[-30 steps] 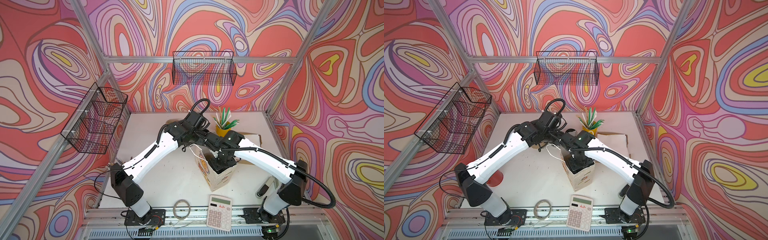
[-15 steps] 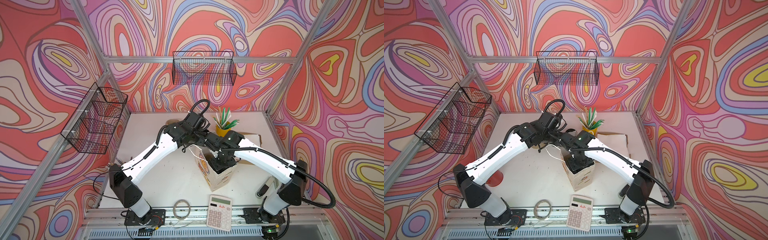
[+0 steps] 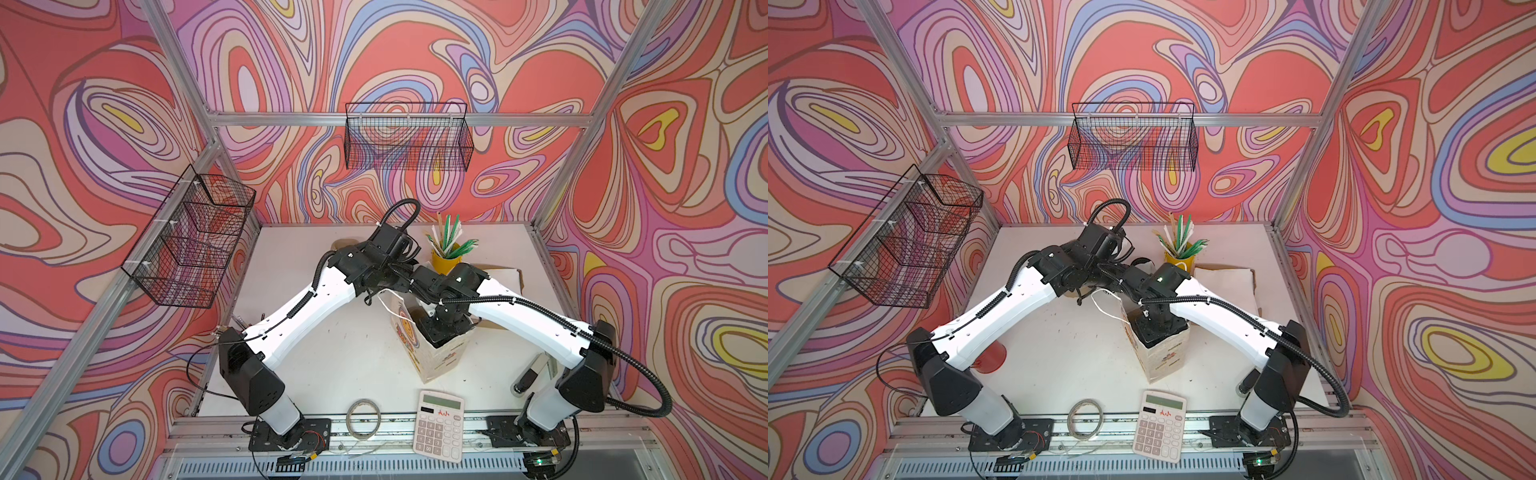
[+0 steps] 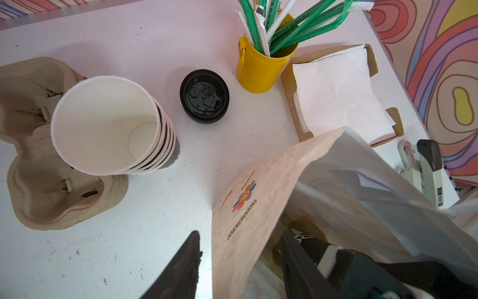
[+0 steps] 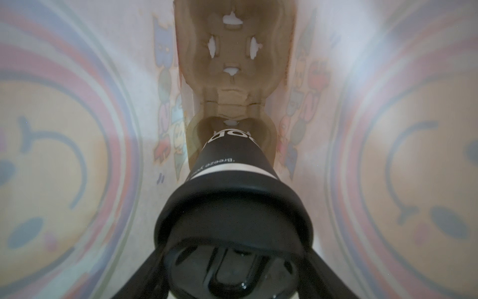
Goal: Pack a coffee takeout order
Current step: Stand up the takeout bag at the center of the table.
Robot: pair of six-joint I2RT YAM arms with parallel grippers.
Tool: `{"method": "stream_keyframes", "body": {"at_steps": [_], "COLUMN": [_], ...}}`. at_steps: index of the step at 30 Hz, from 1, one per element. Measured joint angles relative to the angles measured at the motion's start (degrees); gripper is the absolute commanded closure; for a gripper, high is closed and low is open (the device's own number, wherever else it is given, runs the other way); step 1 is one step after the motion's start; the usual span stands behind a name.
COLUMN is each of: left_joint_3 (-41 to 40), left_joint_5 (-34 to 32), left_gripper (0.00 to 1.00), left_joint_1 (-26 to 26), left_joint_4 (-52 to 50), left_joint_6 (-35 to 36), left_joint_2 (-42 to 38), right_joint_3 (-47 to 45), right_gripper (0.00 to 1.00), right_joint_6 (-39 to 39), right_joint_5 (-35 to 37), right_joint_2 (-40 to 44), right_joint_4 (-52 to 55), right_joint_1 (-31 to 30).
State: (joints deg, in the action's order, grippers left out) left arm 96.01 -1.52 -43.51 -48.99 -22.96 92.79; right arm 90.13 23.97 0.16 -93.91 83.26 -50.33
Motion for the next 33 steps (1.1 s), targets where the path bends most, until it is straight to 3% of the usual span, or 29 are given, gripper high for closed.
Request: {"method": "stream_keyframes", "body": {"at_steps": [9, 33], "left_joint_3": [-0.33, -0.81], "left_joint_5": [-0.04, -2.19], "left_gripper": [0.60, 0.65], "left_joint_1": [0.00, -0.07], "left_joint_4": [-0.02, -0.09], "left_joint_6": [0.00, 0.00], "left_joint_2": [0.42, 0.85], "right_joint_3": [-1.27, -5.11], "right_gripper": [0.46, 0.47], "right_joint_6": [-0.42, -0.83], "right_joint_5": [-0.22, -1.25], "right_joint_2": [0.04, 0.09], "right_joint_4": [-0.68, -4.57], "right_joint_1": [0.02, 0.02]}}
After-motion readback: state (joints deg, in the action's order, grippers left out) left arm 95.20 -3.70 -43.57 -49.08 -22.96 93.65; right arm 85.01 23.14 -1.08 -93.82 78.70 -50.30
